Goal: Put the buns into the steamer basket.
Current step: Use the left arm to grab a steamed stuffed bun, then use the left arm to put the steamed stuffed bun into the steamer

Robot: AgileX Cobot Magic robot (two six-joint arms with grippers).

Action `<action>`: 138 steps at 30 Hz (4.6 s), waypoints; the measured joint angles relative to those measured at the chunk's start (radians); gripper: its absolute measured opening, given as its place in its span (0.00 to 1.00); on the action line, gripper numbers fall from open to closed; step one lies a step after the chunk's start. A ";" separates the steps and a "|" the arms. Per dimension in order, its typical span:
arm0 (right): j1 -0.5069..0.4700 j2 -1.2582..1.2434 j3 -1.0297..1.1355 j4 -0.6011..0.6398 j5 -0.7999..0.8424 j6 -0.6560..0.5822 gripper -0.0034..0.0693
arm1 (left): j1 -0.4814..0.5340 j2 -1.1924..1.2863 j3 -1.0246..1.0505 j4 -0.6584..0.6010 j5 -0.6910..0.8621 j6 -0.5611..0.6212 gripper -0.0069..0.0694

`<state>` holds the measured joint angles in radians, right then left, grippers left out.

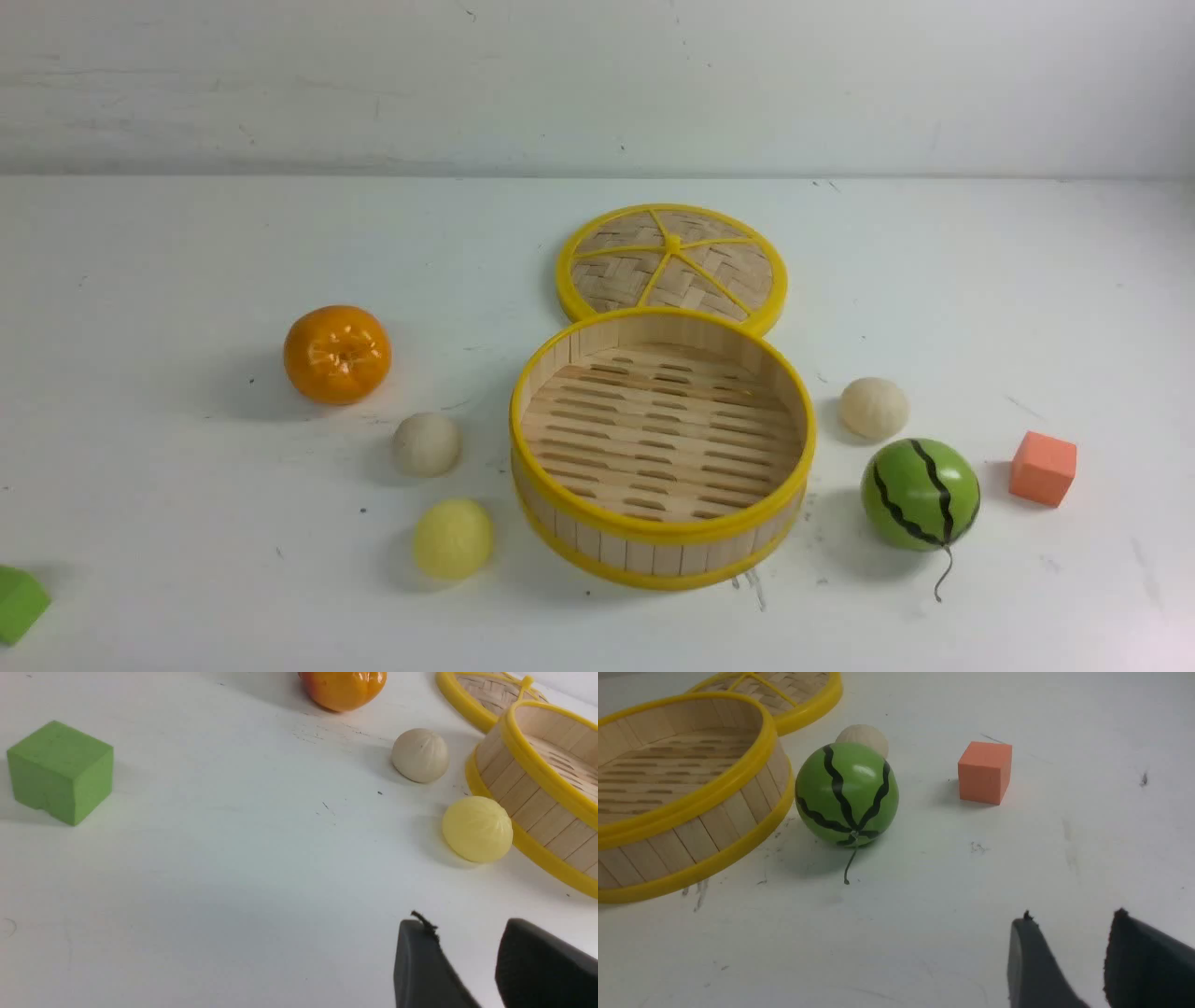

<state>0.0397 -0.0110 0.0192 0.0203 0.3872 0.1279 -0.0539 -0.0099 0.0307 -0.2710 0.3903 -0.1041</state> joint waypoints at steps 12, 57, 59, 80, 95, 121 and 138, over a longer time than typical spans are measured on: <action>0.000 0.000 0.000 0.000 0.000 0.000 0.38 | 0.000 0.000 0.000 0.000 0.000 0.000 0.40; 0.000 0.000 0.000 0.000 0.000 0.000 0.38 | 0.000 0.466 -0.497 -0.406 0.369 0.104 0.07; 0.000 0.000 0.000 0.000 0.000 0.000 0.38 | 0.000 0.560 -0.545 -0.365 0.426 0.112 0.07; 0.000 0.000 0.000 0.000 0.000 0.000 0.38 | -0.419 1.442 -1.029 0.006 0.390 0.062 0.07; 0.000 0.000 0.000 0.000 0.000 0.000 0.38 | -0.420 1.782 -1.231 0.253 0.389 -0.021 0.32; 0.000 0.000 0.000 0.000 0.000 0.000 0.38 | -0.420 1.862 -1.239 0.329 0.283 -0.021 0.38; 0.000 0.000 0.000 0.000 0.000 0.000 0.38 | -0.421 1.708 -1.359 0.171 0.476 0.082 0.07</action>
<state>0.0397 -0.0110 0.0192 0.0203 0.3872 0.1279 -0.4747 1.6983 -1.3279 -0.0997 0.8661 -0.0222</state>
